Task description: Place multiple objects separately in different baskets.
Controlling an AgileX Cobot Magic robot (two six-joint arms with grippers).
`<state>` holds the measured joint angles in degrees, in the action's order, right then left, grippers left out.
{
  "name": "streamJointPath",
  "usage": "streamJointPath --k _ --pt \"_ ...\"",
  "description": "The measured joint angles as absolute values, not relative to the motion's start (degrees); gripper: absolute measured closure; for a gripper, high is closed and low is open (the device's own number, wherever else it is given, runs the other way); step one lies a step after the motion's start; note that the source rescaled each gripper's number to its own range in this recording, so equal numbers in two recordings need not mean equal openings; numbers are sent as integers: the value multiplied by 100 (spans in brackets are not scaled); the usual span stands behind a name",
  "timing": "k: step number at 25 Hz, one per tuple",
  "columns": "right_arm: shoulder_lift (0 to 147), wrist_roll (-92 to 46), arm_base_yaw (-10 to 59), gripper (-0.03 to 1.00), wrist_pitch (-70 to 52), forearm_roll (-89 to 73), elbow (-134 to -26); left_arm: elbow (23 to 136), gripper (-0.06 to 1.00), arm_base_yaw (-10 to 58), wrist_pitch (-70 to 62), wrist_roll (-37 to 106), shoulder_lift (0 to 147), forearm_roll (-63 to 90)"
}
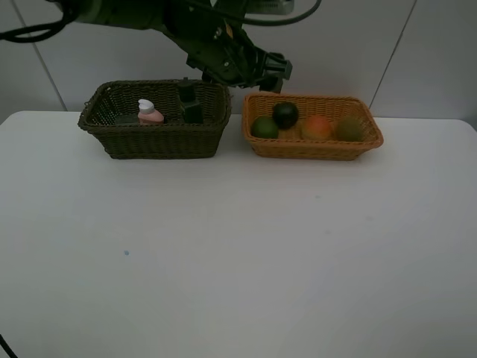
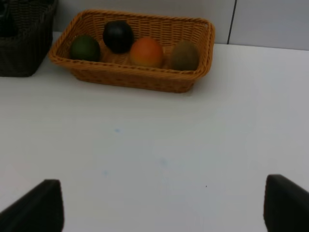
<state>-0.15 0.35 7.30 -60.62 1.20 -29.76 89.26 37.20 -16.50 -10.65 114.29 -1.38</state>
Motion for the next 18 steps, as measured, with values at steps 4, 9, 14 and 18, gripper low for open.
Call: streamJointPath --k 4,9,14,18 --pt "-15 35 730 -3 -6062 120 -2976 8278 -6 3720 -1657 -1065 10739 -202" --pt "-15 35 730 -3 -6062 120 -2976 7464 -6 3720 -1649 -1065 9767 -295" --pt "-15 35 730 -3 -6062 120 -2976 6643 -6 3720 -1609 -1065 8789 -308" --pt "-15 35 730 -3 -6062 120 -2976 6004 -6 3720 -1609 -1065 8049 -333"
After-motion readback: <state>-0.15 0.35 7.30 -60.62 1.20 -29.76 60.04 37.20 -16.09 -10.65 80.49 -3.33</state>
